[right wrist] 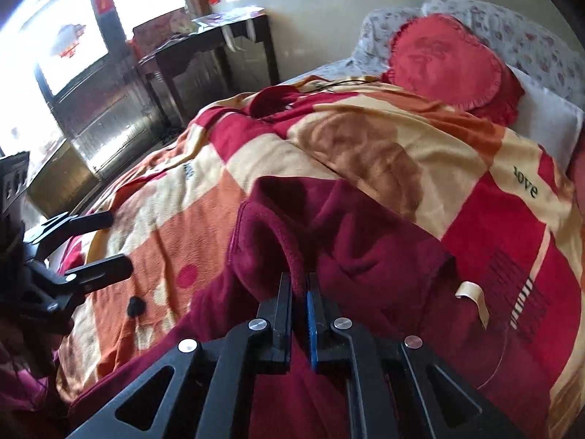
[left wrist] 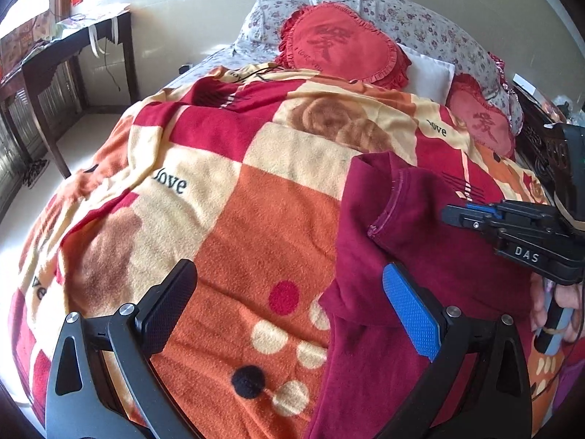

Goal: Fold small clothes

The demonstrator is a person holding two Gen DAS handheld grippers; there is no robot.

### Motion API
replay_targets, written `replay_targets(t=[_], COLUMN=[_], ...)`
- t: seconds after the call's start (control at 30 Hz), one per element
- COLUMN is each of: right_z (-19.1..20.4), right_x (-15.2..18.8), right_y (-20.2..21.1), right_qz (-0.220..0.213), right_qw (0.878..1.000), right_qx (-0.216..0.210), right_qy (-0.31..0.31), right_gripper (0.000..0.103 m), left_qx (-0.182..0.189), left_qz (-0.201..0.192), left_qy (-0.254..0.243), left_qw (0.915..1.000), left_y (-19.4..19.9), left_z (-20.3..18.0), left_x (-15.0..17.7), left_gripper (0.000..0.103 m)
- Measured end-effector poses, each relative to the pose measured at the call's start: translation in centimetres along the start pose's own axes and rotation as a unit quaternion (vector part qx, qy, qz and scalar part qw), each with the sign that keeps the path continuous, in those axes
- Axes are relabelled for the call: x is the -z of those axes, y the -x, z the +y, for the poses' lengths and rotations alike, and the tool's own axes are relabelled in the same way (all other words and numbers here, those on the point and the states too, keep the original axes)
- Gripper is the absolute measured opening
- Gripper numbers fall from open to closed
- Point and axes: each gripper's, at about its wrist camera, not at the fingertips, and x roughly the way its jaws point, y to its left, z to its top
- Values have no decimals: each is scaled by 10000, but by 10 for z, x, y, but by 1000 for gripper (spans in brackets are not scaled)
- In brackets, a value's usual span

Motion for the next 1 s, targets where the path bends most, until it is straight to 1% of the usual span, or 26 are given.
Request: replay_targets(t=[0.07,0.1,0.13,0.2,0.27,0.3,0.33,0.4,0.47,0.5,0.57,0.6,0.63,0.7,0.77,0.8,0.83,0.87,0.9,0.97,1.0], right_z=[-8,-13,-16,-22,-25,-29,-29,-34,-39,-40,-42,-43,-44,-46,-48,-49,-49,-50,-50,-49,-47], right_x=[7,13,19,33,50,68,72,102,133,144,168,183,190,206,213,218,221,222,223,221,220], right_y=[11,24,37,70,100,117,132,156,172,175,184,189,190,196,196,197,197,197,197,197,198], right_qz=[-187,-332,-467,-683,-865,-986,-1032,-1153,-1165,-1164,-1198,-1244,-1278,-1370,-1418,-1474,-1497,-1521,-1534,-1549,-1539], right_qw=[9994,9984,9971,9940,9910,9881,9867,9813,9752,9725,9664,9618,9592,9521,9478,9447,9434,9420,9415,9420,9431], right_qx=[73,83,168,378,413,430,438,473,547,589,596,589,597,591,566,549,514,481,478,513,581], right_qy=[-283,-447,-569,-763,-939,-1096,-1174,-1465,-1802,-1930,-2195,-2367,-2452,-2668,-2800,-2879,-2914,-2952,-2962,-2934,-2888], right_gripper=[27,46,48,48,48,48,48,48,48,48,48,48,48,48,48,48,48,48,48,48,48], left_qx=[92,123,160,231,338,393,460,579,650,673,781,814,831,861,822,806,780,758,785,919,992], left_qz=[-35,-44,-48,-1,-26,-39,-24,12,77,138,214,243,267,342,424,444,476,511,530,534,499], left_qy=[-155,-234,-352,-594,-758,-809,-867,-936,-1055,-1133,-1282,-1318,-1330,-1327,-1351,-1353,-1357,-1353,-1324,-1264,-1281], left_qw=[9998,9996,9992,9980,9965,9959,9952,9939,9923,9912,9884,9876,9873,9868,9865,9865,9865,9866,9867,9863,9855], left_y=[-6,-8,-13,-26,-37,-41,-47,-55,-64,-67,-72,-74,-76,-82,-89,-91,-94,-96,-96,-87,-79], left_z=[-8,-12,-17,-27,-36,-40,-45,-53,-61,-66,-74,-77,-79,-82,-84,-84,-84,-83,-82,-80,-80], left_x=[-4,-5,-8,-15,-21,-22,-25,-28,-29,-29,-28,-28,-27,-26,-26,-26,-26,-26,-27,-27,-28], left_gripper=[102,102,102,102,102,102,102,102,101,94,84,83,83,76,71,63,58,48,36,22,18])
